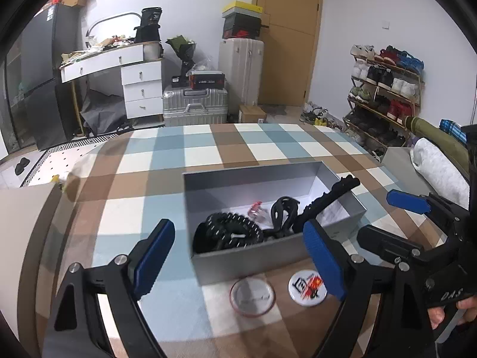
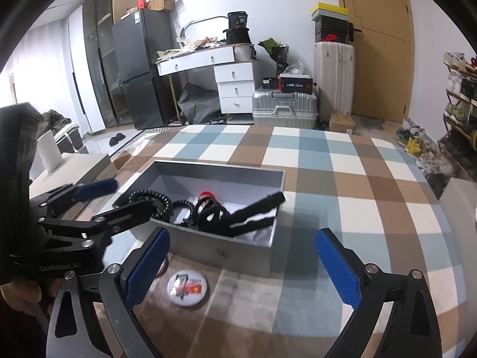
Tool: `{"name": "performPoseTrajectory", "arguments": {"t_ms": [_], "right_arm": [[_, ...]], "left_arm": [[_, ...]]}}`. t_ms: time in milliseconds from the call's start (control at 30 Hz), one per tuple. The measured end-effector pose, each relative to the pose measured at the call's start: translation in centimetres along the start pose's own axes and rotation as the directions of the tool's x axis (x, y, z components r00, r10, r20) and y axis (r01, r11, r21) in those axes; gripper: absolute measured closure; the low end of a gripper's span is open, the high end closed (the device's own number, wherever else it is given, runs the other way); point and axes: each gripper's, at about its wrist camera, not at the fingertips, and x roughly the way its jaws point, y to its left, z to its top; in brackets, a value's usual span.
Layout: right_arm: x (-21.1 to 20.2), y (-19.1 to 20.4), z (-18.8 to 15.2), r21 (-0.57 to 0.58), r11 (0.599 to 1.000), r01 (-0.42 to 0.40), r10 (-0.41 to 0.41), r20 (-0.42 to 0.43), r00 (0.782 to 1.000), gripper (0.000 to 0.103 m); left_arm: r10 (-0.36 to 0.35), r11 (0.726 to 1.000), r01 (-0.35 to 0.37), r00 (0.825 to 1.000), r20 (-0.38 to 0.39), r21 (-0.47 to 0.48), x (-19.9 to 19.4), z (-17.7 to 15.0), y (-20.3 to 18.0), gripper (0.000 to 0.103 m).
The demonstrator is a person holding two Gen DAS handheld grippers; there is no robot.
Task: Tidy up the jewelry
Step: 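Open the left tool to drop the red clip and withdraw, then grasp the plain white badge with the left tool while the right tool grasps the printed badge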
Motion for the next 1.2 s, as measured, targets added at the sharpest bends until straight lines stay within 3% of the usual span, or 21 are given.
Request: {"name": "performPoseTrajectory", "arguments": {"t_ms": [133,433,900,1067,1200], "right_arm": [[-0.3,0.2,-0.7,-0.002,1.0,-0.006,0.006,-0.021,1.0,0.003],[1.3,1.8,-2.4,-0.052,0.998,-0.037,0.03,-0.131,0.991,0.003],[4.4,4.3,-4.5,-0.161,0.986,-0.054,0.011,-0.259,0.966,0.006],[5.0,4.9,-4.8,-0.171,0.983,-0.073,0.025,-0.272,0.962,0.014],[4.9,5.5,-4.7,-0.192,0.977,-0.088,0.034,-0.268,0.963,0.028]], "left_arm": [[-0.017,0.999,0.017,1.0,0.003,-0.039,-0.6,-0.7,1.2,0.001],[-0.042,0.996,0.04,0.999,-0.023,-0.077,-0.2,-2.2,2.3,0.001],[-0.014,0.985,0.005,0.999,-0.053,-0.172,0.3,-3.2,4.3,0.001],[-0.015,0.983,0.002,0.998,-0.069,-0.185,0.3,-3.4,4.5,0.001],[-0.017,0.982,0.002,0.997,-0.076,-0.189,0.3,-3.5,4.5,0.001]]}}
